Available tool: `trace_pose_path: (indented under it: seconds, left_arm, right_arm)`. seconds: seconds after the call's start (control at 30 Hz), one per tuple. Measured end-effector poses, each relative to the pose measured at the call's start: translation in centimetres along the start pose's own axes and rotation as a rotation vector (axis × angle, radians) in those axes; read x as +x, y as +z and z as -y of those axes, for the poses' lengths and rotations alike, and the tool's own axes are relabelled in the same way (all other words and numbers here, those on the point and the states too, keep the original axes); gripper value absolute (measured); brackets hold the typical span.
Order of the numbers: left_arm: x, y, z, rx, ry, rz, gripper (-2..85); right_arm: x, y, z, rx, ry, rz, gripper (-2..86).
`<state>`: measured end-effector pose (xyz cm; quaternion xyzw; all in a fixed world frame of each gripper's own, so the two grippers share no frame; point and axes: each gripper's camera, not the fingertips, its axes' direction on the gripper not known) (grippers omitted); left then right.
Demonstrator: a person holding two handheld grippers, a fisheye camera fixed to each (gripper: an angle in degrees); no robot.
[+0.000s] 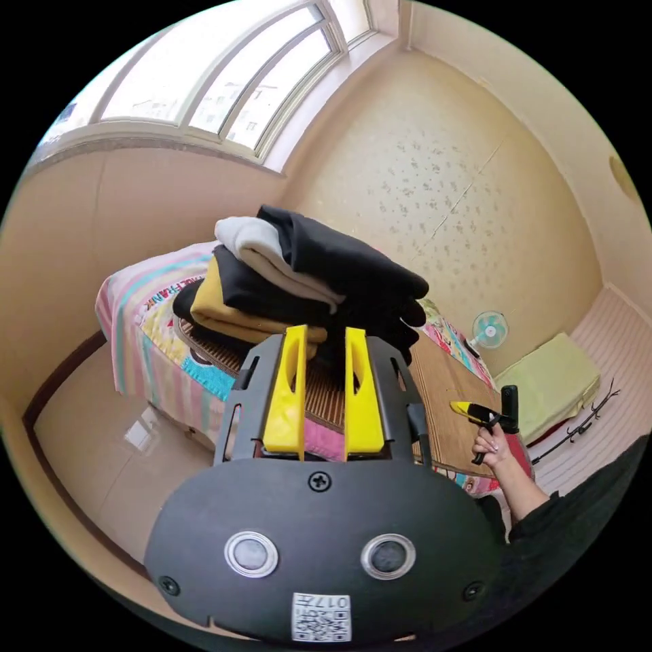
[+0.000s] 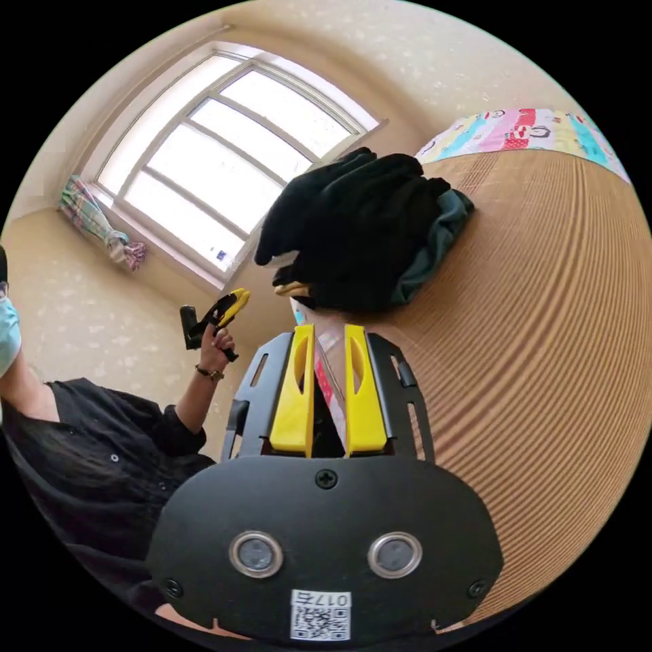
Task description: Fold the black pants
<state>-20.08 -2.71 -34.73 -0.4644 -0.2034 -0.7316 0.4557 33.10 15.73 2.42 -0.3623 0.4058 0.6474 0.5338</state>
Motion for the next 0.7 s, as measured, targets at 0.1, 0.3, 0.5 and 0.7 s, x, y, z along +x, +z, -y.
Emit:
trace_pose_path:
  seconds: [0.1, 0.3, 0.5, 0.7]
  left_arm:
    - [4.1, -2.4, -4.8, 0.039, 0.151, 0.22, 0.4]
    - [10.9, 0.1, -2.6, 0.012, 0.404, 0.41, -0.8]
    - [17.3, 5.9, 1.9, -0.114, 0.339, 0.055, -0.7]
    - [18.5, 10.8, 0.6, -0.247, 0.14, -0.518, -0.9]
  right_arm:
    - [1.5, -7.9, -11.9, 0.022, 0.125, -0.195, 2.9]
    - [-0.5, -27.6, -28.2, 0.275, 0.578, -0.801, 4.7]
    - [1.7, -38.7, -37.6, 0.681, 0.967, -1.043, 11.6]
    - [6.0, -38.8, -36.8, 0.988, 0.994, -0.84, 5.9]
